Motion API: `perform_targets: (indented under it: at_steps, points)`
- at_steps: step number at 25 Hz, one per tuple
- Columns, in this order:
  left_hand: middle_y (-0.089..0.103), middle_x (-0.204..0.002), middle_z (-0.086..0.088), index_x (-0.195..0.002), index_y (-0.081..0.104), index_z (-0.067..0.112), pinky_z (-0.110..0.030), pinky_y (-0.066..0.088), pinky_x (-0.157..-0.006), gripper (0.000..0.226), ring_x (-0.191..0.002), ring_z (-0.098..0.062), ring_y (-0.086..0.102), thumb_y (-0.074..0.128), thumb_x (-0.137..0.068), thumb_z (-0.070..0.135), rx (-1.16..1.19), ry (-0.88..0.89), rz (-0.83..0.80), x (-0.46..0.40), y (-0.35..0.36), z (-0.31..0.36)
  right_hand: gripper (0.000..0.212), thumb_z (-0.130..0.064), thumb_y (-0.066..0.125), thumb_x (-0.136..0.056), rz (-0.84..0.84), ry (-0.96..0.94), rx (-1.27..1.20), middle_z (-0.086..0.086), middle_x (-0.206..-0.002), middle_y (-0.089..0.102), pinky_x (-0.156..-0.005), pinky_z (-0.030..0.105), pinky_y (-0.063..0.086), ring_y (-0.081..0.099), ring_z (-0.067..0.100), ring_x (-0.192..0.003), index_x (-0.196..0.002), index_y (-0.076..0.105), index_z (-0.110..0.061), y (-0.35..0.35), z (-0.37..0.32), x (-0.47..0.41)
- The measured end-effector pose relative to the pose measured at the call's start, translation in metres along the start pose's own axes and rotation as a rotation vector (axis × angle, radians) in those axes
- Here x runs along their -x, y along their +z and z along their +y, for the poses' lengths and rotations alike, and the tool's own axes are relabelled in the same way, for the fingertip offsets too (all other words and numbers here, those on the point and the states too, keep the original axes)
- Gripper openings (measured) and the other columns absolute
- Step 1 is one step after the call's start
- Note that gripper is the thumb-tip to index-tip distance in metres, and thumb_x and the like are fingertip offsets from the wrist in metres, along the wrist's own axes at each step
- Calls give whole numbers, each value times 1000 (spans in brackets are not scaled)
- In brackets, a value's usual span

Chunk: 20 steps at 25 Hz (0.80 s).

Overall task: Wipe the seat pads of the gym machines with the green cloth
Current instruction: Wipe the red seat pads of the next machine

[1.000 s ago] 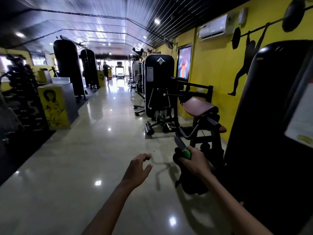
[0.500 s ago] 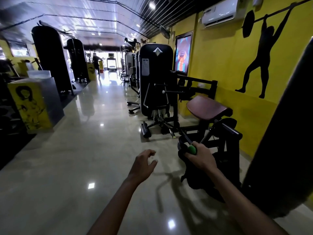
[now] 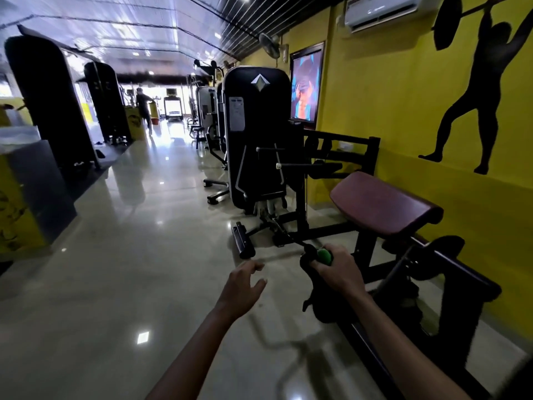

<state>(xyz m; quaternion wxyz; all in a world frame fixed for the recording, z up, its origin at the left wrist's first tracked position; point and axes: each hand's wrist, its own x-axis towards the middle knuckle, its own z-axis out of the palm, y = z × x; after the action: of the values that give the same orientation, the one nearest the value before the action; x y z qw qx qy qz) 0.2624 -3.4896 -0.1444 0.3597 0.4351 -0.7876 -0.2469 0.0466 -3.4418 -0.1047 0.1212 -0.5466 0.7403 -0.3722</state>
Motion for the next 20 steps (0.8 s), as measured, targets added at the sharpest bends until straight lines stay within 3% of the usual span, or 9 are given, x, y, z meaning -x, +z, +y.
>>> perform_targets:
  at_steps: [3,5,9,14,18,20]
  points:
    - [56,-106,3,-113,61,8,-3,38,-75,27,-100,-7,52,65,-87,11,-16,8,-4,-86,3,-36,40,-33,68,-83,17,32,-26,5,-113,53,-80,28,39,54,25,-107,-117,59,-15,28,2,-86]
    - [58,-107,1,-113,61,8,0,38,-74,26,-99,-6,52,65,-87,10,-20,22,-2,-149,3,-57,36,-34,68,-83,19,44,-22,5,-110,53,-80,30,42,55,24,-102,-112,59,-15,44,0,-146]
    - [59,-110,1,-114,61,9,1,39,-73,27,-100,-6,54,64,-87,11,-19,10,-25,-250,11,-104,27,-35,68,-82,-19,63,11,2,-99,49,-72,29,41,54,23,-95,-99,57,-17,81,-1,-250]
    - [56,-105,5,-115,61,11,-3,38,-73,27,-96,-9,55,63,-88,12,-8,20,-85,-393,41,-182,31,-37,67,-82,14,119,44,2,-102,51,-71,28,41,52,19,-91,-104,59,-16,132,21,-383]
    - [54,-105,7,-117,59,12,-1,36,-76,28,-94,0,50,62,-89,13,26,102,-172,-508,60,-219,43,-38,66,-82,61,221,86,0,-109,50,-72,24,36,51,17,-97,-117,56,-15,154,42,-482]
    - [56,-109,5,-119,58,13,-6,38,-81,28,-99,-3,53,60,-91,15,34,164,-228,-578,68,-230,43,-40,66,-81,103,267,99,-3,-105,48,-71,24,35,48,14,-92,-116,56,-16,160,50,-529]
